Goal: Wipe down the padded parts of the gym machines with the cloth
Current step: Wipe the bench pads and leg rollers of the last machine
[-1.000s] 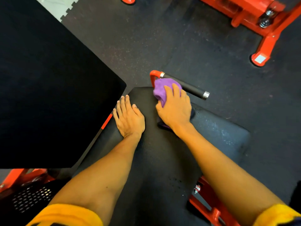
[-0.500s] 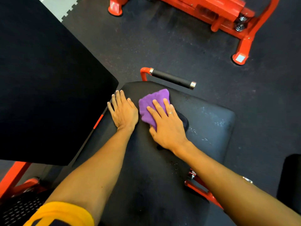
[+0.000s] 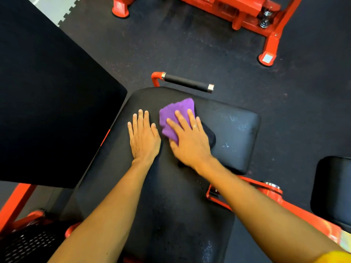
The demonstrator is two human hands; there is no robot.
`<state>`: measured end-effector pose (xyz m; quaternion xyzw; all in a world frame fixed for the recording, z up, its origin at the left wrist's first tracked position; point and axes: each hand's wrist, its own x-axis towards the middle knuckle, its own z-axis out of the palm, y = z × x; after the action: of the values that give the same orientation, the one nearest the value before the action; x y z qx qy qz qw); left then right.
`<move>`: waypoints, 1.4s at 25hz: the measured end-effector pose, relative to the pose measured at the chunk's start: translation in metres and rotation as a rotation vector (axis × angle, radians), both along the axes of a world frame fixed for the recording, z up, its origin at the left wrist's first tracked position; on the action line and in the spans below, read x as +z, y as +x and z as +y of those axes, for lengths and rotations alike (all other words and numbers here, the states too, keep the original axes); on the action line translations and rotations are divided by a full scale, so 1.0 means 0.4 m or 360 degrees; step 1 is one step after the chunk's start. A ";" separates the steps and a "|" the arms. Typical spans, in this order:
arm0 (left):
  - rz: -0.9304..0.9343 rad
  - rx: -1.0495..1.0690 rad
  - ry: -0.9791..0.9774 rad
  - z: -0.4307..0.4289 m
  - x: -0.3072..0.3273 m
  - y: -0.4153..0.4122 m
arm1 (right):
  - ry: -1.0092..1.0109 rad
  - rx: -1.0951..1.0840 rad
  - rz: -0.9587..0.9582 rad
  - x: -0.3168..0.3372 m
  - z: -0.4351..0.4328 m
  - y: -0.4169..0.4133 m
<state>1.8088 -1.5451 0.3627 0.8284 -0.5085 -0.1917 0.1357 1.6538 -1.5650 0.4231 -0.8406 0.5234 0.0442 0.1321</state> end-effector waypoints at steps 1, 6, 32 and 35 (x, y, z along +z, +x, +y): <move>-0.0019 0.0004 -0.0002 -0.005 -0.002 0.002 | -0.0035 0.0040 0.0003 0.006 0.037 -0.035; -0.0052 0.0004 0.0035 -0.012 -0.001 -0.002 | -0.0145 -0.0325 0.0049 0.002 -0.094 -0.096; 0.0035 -0.0221 -0.0112 -0.176 0.023 -0.199 | -0.0118 -0.0255 0.0084 0.016 -0.133 -0.198; -0.0069 -0.0246 -0.0104 -0.172 0.011 -0.199 | 0.0087 -0.0184 0.0131 -0.010 -0.293 -0.094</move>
<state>1.7293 -1.6138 0.3671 0.7857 -0.5798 -0.1670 0.1364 1.6161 -1.6822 0.4190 -0.8025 0.5747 0.0853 0.1358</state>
